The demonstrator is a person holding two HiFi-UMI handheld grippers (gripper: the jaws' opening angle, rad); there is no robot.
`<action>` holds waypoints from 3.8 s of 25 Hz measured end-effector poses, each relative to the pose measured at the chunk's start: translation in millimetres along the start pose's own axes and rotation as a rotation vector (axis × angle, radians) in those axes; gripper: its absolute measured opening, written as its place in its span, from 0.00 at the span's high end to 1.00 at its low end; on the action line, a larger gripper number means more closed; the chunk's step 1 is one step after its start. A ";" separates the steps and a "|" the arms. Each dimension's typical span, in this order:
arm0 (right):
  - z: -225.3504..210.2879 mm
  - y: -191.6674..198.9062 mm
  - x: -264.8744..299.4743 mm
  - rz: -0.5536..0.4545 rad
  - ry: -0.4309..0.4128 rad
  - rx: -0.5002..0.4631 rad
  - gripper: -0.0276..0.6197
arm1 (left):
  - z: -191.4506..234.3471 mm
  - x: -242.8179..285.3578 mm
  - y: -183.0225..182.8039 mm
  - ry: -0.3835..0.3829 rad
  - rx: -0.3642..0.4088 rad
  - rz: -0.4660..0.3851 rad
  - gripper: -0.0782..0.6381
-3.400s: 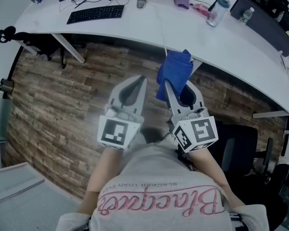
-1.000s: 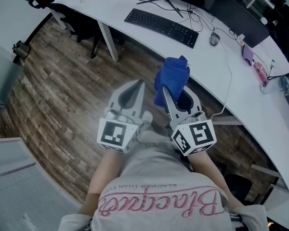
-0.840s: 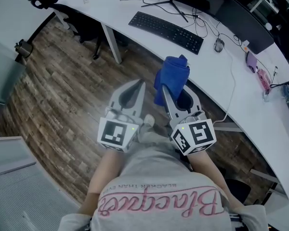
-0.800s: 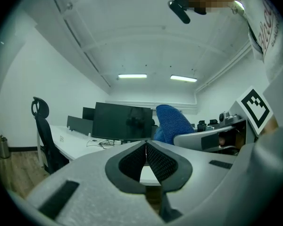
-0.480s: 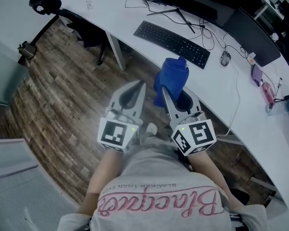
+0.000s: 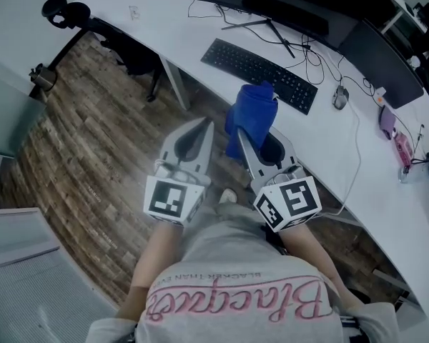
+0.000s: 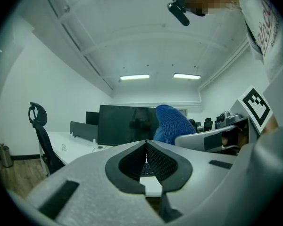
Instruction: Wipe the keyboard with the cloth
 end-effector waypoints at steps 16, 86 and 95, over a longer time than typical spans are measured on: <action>-25.9 -0.5 13.2 0.001 0.004 -0.024 0.80 | 6.2 44.5 11.0 0.011 -0.006 -0.017 0.88; -256.9 110.4 373.9 0.401 0.392 0.482 0.80 | 252.9 414.5 151.6 0.339 -0.074 0.397 0.88; -264.8 125.8 379.4 0.533 0.461 0.497 0.80 | 252.2 411.9 169.6 0.379 -0.091 0.436 0.88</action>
Point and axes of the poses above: the fingertips, and each gripper's own axes: x forward along the fingers, z to its left, y out of its underside, the point moved 8 cm from there along -x, backward along the fingers, and after that the axes turned 13 degrees about -y, right-handed, at the moved point
